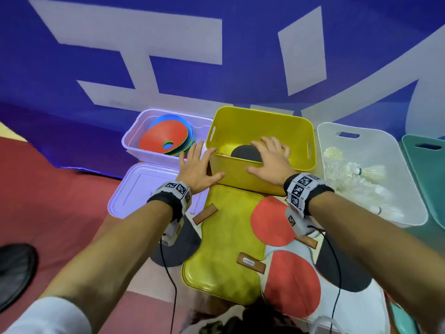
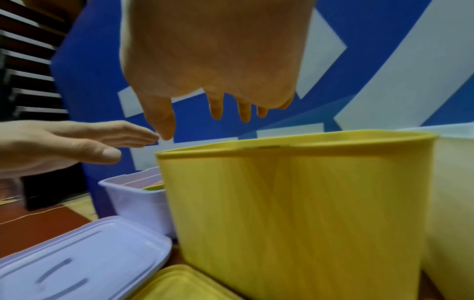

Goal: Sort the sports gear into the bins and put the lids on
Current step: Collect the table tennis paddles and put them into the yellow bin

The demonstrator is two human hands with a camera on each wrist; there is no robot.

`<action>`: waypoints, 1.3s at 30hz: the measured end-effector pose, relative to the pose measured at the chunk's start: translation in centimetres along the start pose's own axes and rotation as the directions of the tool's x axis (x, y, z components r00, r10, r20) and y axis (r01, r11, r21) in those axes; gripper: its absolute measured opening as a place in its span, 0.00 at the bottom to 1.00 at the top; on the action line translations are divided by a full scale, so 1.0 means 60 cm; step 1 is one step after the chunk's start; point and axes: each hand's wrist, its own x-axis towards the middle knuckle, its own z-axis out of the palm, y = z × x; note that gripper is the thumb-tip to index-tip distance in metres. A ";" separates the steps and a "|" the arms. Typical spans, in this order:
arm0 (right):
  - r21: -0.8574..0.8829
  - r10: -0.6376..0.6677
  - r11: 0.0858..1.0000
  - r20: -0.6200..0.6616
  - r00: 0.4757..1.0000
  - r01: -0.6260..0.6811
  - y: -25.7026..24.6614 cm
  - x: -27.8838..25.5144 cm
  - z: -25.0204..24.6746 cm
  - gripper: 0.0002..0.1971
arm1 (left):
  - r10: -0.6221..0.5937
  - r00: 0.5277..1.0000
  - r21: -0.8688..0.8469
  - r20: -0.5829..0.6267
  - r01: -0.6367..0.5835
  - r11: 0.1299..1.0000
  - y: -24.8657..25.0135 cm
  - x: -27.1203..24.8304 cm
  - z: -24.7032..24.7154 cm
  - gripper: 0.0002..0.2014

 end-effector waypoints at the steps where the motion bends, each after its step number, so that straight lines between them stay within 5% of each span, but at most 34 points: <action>1: -0.002 -0.050 0.999 -0.014 0.999 0.050 -0.012 -0.008 0.012 0.39 | -0.023 1.000 -0.010 0.011 0.023 1.000 -0.007 -0.024 0.003 0.43; 6: 0.006 -0.318 0.948 -0.042 0.947 0.318 -0.082 -0.058 0.087 0.38 | -0.215 0.965 -0.005 0.150 0.218 0.976 -0.052 -0.160 0.029 0.55; 10: 0.033 -0.458 0.889 0.046 0.888 0.457 -0.126 -0.089 0.151 0.36 | -0.296 0.924 -0.008 0.244 0.307 0.952 -0.100 -0.246 0.055 0.52; 14: 0.017 -0.407 0.905 0.325 0.854 0.425 -0.149 -0.096 0.197 0.45 | -0.361 0.875 0.046 0.322 0.366 0.929 -0.135 -0.289 0.082 0.54; 19: -0.111 -0.355 0.874 0.520 0.777 0.473 -0.167 -0.094 0.240 0.54 | -0.380 0.860 0.017 0.341 0.398 0.917 -0.160 -0.318 0.109 0.55; 30: -0.308 -0.416 0.733 0.503 0.758 0.607 -0.209 -0.102 0.306 0.64 | -0.318 0.842 -0.016 0.437 0.361 0.933 -0.190 -0.334 0.125 0.57; 39: -0.274 -0.431 0.745 0.499 0.752 0.609 -0.219 -0.097 0.319 0.60 | -0.295 0.856 -0.030 0.426 0.339 0.940 -0.206 -0.329 0.132 0.61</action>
